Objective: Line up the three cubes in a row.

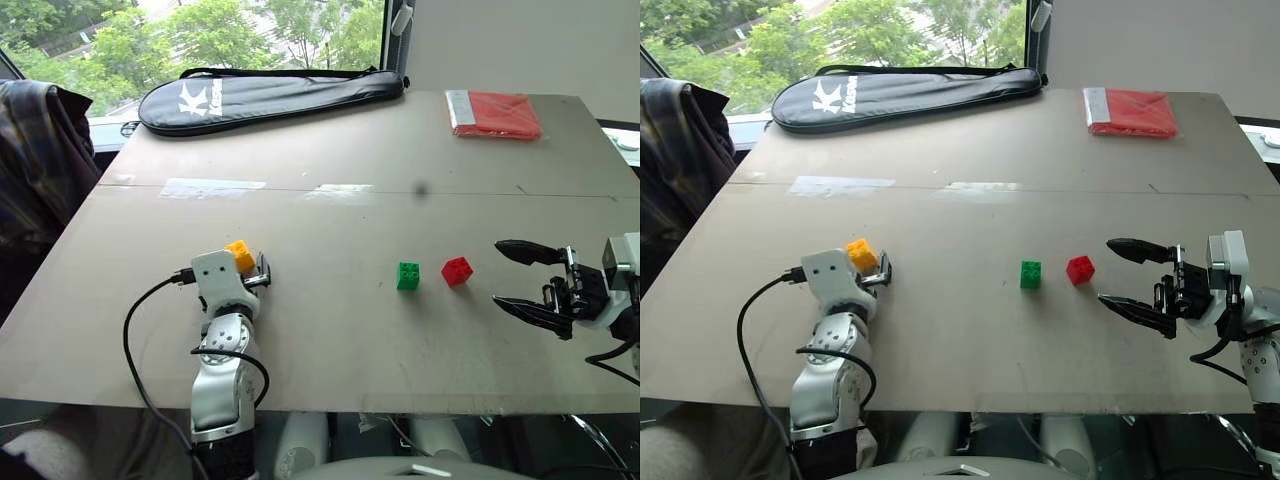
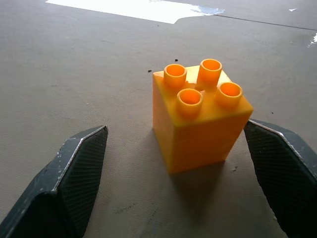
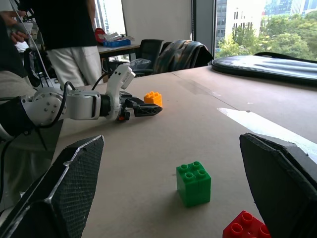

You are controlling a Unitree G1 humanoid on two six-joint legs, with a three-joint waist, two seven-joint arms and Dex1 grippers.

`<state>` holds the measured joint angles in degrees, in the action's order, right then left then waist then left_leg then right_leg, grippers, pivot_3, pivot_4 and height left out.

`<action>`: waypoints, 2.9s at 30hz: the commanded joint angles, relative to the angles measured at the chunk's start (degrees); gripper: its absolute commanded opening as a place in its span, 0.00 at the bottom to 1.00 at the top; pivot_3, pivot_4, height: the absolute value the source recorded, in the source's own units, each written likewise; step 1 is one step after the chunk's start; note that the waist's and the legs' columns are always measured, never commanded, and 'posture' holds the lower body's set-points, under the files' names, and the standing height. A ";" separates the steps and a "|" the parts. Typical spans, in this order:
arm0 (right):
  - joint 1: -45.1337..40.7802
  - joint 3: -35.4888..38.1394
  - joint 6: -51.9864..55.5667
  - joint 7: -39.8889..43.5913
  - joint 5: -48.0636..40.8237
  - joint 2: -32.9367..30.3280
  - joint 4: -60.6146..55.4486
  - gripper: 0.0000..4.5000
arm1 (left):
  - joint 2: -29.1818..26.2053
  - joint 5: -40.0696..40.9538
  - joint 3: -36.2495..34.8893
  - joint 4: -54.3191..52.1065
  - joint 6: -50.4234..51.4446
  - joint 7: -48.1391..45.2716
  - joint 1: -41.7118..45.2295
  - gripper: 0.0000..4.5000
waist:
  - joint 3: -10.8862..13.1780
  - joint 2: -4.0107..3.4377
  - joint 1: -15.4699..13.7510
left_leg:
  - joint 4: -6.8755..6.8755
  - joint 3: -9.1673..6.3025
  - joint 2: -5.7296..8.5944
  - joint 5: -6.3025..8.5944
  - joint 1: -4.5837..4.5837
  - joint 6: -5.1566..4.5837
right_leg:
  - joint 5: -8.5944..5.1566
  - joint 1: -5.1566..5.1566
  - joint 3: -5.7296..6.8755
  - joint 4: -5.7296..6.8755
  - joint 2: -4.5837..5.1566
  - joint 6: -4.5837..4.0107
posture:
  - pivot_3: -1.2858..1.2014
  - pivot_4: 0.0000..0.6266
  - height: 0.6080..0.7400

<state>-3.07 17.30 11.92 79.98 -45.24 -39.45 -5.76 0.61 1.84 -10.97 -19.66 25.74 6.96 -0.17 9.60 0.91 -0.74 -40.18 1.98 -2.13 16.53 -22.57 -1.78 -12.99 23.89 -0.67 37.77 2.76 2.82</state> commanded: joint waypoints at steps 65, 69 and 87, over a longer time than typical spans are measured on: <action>10.47 4.82 -3.16 -6.58 0.47 2.63 -8.90 1.00 | -22.66 2.98 27.14 65.50 -41.40 -88.10 42.13 0.29 | 0.05 -0.02 0.06 | 0.00 0.23 -0.01 0.00 -0.21 -0.01 | 0.00 0.16 0.11 -0.05 -0.06 0.01 | 0.52 0.24 0.76; 10.34 4.41 -3.18 -5.95 0.90 2.35 -8.61 1.00 | -22.39 3.30 27.17 64.38 -40.31 -88.65 40.99 0.29 | 0.05 -0.02 0.07 | 0.00 0.23 -0.01 0.00 -0.20 0.00 | 0.00 0.16 0.11 -0.04 -0.06 0.00 | 0.52 0.24 0.76; 9.59 3.39 -2.60 -8.84 5.02 2.39 -5.66 1.00 | -25.92 6.09 23.82 56.22 -36.54 -87.40 38.44 0.98 | 0.04 -0.02 0.55 | -0.07 0.19 -0.06 -0.01 -0.14 -0.01 | 0.00 0.16 0.05 0.07 -0.08 0.01 | 0.52 0.24 0.76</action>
<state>7.05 20.66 9.70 72.60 -41.04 -36.71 -11.34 -23.69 6.91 14.35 40.03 -13.22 -80.73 39.62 9.64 0.89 -0.19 -40.25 2.14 -2.20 16.52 -22.71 -1.78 -13.00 24.05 -0.62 37.84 2.68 2.83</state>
